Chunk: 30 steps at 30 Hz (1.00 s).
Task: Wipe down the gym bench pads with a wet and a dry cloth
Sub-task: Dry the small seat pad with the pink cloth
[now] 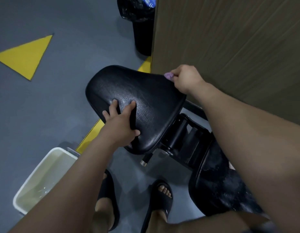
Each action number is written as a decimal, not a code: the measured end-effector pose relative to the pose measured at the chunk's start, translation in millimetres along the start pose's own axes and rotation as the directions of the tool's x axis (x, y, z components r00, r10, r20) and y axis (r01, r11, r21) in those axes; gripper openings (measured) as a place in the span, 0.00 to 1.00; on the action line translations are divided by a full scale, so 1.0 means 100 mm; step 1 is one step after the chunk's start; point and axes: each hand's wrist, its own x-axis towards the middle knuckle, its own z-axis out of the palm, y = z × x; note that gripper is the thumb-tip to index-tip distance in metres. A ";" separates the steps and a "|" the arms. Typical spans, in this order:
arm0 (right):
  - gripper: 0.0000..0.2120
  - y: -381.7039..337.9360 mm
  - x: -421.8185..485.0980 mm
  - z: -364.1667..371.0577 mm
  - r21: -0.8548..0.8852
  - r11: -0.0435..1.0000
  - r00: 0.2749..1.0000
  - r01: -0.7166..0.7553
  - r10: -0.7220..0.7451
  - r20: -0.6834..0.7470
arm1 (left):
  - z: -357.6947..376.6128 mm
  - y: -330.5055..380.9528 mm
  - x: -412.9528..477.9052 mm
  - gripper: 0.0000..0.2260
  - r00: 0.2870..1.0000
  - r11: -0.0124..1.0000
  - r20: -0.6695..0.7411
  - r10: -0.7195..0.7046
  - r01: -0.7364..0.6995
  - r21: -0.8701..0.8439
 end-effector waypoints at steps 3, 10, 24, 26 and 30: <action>0.12 -0.08 -0.10 0.02 0.013 1.000 1.000 -0.001 0.001 0.004 | -0.03 0.04 -0.03 0.45 1.000 1.000 0.017 -0.018 0.018 0.002; 0.13 -0.50 -0.85 0.29 0.183 0.953 0.959 0.240 -0.204 -0.197 | -0.07 0.06 -0.09 0.43 1.000 0.999 0.018 -0.025 0.026 -0.027; 0.13 -0.08 -0.27 0.16 0.138 0.983 0.991 0.120 -0.110 -0.075 | 0.26 0.21 0.37 0.17 0.847 0.979 -0.511 -0.146 0.050 -0.196; 0.13 -0.07 -0.06 0.14 0.123 0.985 0.992 0.123 -0.119 -0.043 | 0.40 0.24 0.38 0.17 0.785 0.991 -0.607 -0.126 0.071 -0.114; 0.11 -0.21 0.39 0.11 0.148 0.977 0.984 0.153 -0.164 0.068 | 0.49 0.19 0.46 0.17 0.733 0.990 -0.666 -0.140 0.098 -0.099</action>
